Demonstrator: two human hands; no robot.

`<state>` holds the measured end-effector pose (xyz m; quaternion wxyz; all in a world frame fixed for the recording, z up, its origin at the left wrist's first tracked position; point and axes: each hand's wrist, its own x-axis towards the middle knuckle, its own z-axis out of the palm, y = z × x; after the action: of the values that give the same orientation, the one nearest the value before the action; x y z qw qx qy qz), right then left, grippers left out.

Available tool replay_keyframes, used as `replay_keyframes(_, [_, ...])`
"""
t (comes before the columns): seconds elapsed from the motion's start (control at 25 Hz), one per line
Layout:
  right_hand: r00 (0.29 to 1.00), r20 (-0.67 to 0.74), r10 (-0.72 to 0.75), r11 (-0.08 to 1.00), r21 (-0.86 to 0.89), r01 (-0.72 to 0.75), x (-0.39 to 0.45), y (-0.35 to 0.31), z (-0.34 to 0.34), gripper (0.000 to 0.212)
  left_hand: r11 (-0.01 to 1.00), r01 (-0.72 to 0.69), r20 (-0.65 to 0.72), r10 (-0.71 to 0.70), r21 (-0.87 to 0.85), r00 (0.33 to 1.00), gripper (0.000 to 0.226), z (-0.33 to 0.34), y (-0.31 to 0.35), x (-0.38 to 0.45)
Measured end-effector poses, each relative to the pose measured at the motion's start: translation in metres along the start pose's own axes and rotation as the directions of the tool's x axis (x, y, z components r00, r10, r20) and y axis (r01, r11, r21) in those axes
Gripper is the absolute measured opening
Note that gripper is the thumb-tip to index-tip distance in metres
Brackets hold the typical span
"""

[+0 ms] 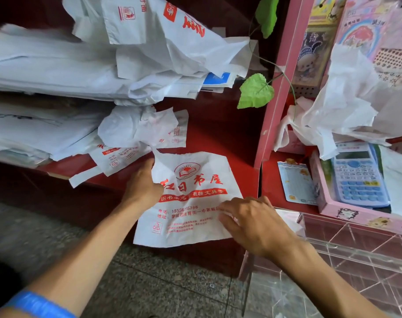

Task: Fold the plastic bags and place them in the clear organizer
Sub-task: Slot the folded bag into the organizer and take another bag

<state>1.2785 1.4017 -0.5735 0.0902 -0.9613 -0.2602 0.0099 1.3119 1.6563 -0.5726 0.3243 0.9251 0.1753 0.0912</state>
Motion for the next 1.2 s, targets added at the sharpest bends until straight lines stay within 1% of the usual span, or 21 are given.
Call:
replay_keyframes(0.04, [1.000, 0.011, -0.009, 1.000, 0.013, 0.008, -0.001, -0.001, 0.001, 0.048, 0.996, -0.038, -0.060, 0.043, 0.080, 0.997, 0.075, -0.001, 0.003, -0.001])
replay_keyframes(0.12, [0.998, 0.001, -0.056, 0.997, 0.055, 0.056, -0.003, -0.007, 0.004, 0.042, 0.923, -0.225, -0.115, 0.271, 0.312, 0.956, 0.073, 0.001, 0.008, -0.003])
replay_keyframes(0.16, [0.996, -0.006, -0.088, 0.986, 0.140, 0.088, -0.003, -0.010, 0.003, 0.038, 0.889, -0.320, -0.055, 0.356, 0.327, 0.933, 0.065, 0.005, 0.012, -0.005])
replay_keyframes(0.24, [0.989, -0.080, -0.124, 0.910, 0.388, 0.146, 0.002, -0.011, 0.001, 0.027, 0.893, -0.391, 0.199, 0.351, 0.222, 0.915, 0.056, 0.017, 0.018, -0.012])
replay_keyframes(0.28, [0.981, -0.181, -0.070, 0.890, 0.434, 0.144, 0.007, -0.008, 0.000, 0.023, 0.890, -0.404, 0.332, 0.324, 0.210, 0.886, 0.056, 0.024, 0.020, -0.017])
replay_keyframes(0.32, [0.961, -0.277, 0.029, 0.900, 0.425, 0.095, 0.013, -0.001, 0.000, 0.022, 0.873, -0.433, 0.412, 0.318, 0.223, 0.854, 0.056, 0.028, 0.019, -0.020])
replay_keyframes(0.36, [0.936, -0.324, 0.135, 0.922, 0.388, 0.001, 0.019, 0.008, -0.002, 0.022, 0.862, -0.457, 0.447, 0.326, 0.222, 0.833, 0.055, 0.031, 0.017, -0.021])
replay_keyframes(0.44, [0.929, -0.247, 0.275, 0.940, 0.270, -0.207, 0.027, 0.024, 0.002, 0.028, 0.865, -0.473, 0.448, 0.360, 0.167, 0.818, 0.049, 0.030, 0.014, -0.020])
replay_keyframes(0.48, [0.940, -0.184, 0.287, 0.940, 0.246, -0.238, 0.031, 0.026, 0.006, 0.033, 0.861, -0.486, 0.450, 0.379, 0.148, 0.809, 0.044, 0.028, 0.013, -0.019])
replay_keyframes(0.52, [0.951, -0.142, 0.274, 0.932, 0.281, -0.227, 0.033, 0.026, 0.010, 0.037, 0.851, -0.507, 0.444, 0.405, 0.136, 0.799, 0.037, 0.027, 0.011, -0.019])
replay_keyframes(0.6, [0.970, -0.081, 0.231, 0.869, 0.466, -0.168, 0.040, 0.019, 0.016, 0.044, 0.832, -0.545, 0.414, 0.462, 0.104, 0.784, 0.021, 0.028, 0.009, -0.019])
replay_keyframes(0.68, [0.980, -0.008, 0.200, 0.755, 0.639, -0.149, 0.048, 0.014, 0.017, 0.048, 0.836, -0.543, 0.374, 0.480, 0.079, 0.793, 0.011, 0.030, 0.008, -0.021])
replay_keyframes(0.76, [0.976, 0.052, 0.213, 0.632, 0.754, -0.179, 0.054, 0.011, 0.016, 0.047, 0.847, -0.529, 0.360, 0.478, 0.055, 0.802, 0.014, 0.031, 0.007, -0.020])
replay_keyframes(0.84, [0.966, 0.090, 0.242, 0.465, 0.863, -0.196, 0.057, 0.009, 0.013, 0.048, 0.852, -0.522, 0.360, 0.477, 0.033, 0.802, 0.016, 0.030, 0.006, -0.018])
replay_keyframes(0.92, [0.945, 0.088, 0.315, 0.247, 0.954, -0.171, 0.058, 0.002, 0.005, 0.050, 0.862, -0.507, 0.365, 0.471, 0.003, 0.803, 0.015, 0.029, 0.005, -0.018])
replay_keyframes(0.96, [0.917, 0.094, 0.389, 0.104, 0.984, -0.145, 0.060, 0.000, 0.002, 0.048, 0.872, -0.490, 0.364, 0.461, -0.013, 0.810, 0.014, 0.028, 0.005, -0.017])
replay_keyframes(1.0, [0.881, 0.143, 0.452, -0.058, 0.990, -0.131, 0.062, -0.001, -0.002, 0.045, 0.883, -0.469, 0.364, 0.443, -0.019, 0.819, 0.013, 0.027, 0.006, -0.017])
replay_keyframes(1.04, [0.854, 0.230, 0.466, -0.211, 0.967, -0.144, 0.063, -0.002, -0.005, 0.039, 0.893, -0.451, 0.366, 0.424, -0.014, 0.828, 0.012, 0.026, 0.006, -0.016])
replay_keyframes(1.08, [0.846, 0.312, 0.432, -0.316, 0.931, -0.182, 0.063, -0.003, -0.010, 0.030, 0.899, -0.438, 0.369, 0.409, -0.005, 0.835, 0.011, 0.025, 0.006, -0.016])
replay_keyframes(1.12, [0.850, 0.365, 0.380, -0.338, 0.910, -0.239, 0.062, -0.005, -0.012, 0.025, 0.901, -0.433, 0.372, 0.401, 0.003, 0.837, 0.011, 0.025, 0.006, -0.015])
replay_keyframes(1.2, [0.847, 0.420, 0.327, -0.257, 0.902, -0.348, 0.058, -0.007, -0.012, 0.028, 0.897, -0.441, 0.378, 0.401, 0.019, 0.834, 0.010, 0.025, 0.004, -0.015])
